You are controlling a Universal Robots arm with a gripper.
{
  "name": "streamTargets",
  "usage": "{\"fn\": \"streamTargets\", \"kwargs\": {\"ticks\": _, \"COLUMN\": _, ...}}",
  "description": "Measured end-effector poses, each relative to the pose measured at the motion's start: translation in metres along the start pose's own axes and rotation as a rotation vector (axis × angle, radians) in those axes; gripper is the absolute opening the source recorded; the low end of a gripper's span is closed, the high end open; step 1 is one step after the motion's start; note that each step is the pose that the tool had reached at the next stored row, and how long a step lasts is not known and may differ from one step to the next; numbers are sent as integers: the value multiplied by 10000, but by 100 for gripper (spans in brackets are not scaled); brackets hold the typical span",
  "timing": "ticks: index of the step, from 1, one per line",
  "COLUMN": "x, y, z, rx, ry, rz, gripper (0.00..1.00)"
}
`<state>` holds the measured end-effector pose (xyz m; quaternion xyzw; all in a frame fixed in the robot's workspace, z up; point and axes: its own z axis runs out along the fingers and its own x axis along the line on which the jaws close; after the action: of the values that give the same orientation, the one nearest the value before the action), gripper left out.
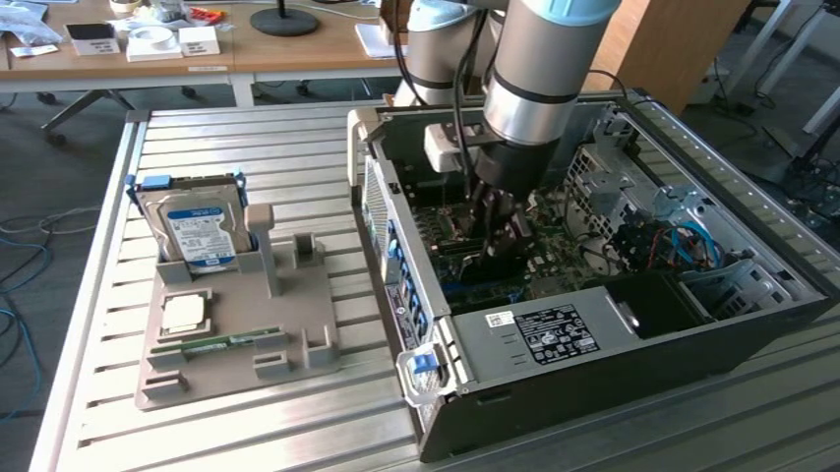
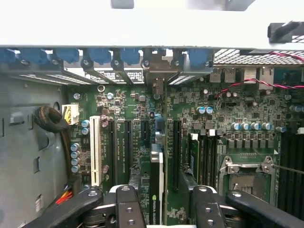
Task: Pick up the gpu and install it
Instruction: 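Insert the gpu into the slot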
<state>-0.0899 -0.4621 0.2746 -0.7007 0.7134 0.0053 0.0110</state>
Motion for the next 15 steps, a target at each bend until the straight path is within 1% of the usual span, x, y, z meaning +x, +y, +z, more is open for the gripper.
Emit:
{"fn": "streamTargets", "kwargs": {"ticks": 5, "x": -1, "y": 0, "z": -46, "rx": 0, "ry": 0, "rz": 0, "gripper": 46}}
{"fn": "streamTargets", "kwargs": {"ticks": 13, "x": -5, "y": -2, "z": -214, "rx": 0, "ry": -1, "rz": -1, "gripper": 46}}
{"fn": "streamTargets", "kwargs": {"ticks": 15, "x": -6, "y": -1, "z": -227, "rx": 0, "ry": -1, "rz": 0, "gripper": 46}}
